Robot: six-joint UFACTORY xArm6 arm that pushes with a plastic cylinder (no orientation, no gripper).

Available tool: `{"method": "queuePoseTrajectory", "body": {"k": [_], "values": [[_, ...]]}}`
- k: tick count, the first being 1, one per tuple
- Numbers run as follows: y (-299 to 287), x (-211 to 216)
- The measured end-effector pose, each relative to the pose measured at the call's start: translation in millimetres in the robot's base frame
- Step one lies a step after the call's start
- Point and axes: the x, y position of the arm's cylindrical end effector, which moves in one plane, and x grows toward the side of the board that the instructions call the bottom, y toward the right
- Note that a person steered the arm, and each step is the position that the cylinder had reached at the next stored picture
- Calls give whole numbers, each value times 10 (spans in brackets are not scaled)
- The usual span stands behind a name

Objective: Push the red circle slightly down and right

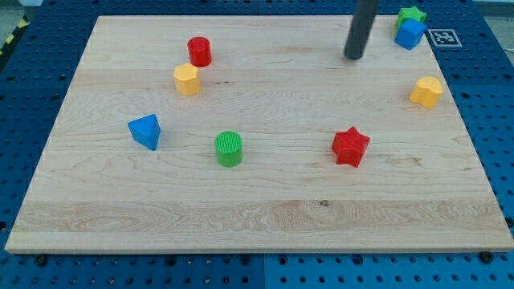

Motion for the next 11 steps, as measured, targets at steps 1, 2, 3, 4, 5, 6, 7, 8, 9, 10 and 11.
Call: {"method": "queuePoseTrajectory", "body": {"k": [1, 2, 3, 4, 5, 6, 7, 8, 9, 10, 11], "values": [[-100, 28], [-100, 28], [-221, -58], [-922, -392], [-1961, -511], [-3116, -512], [-3291, -393], [-2704, -305], [-2403, -257], [-2521, -193], [-2742, -27]]}}
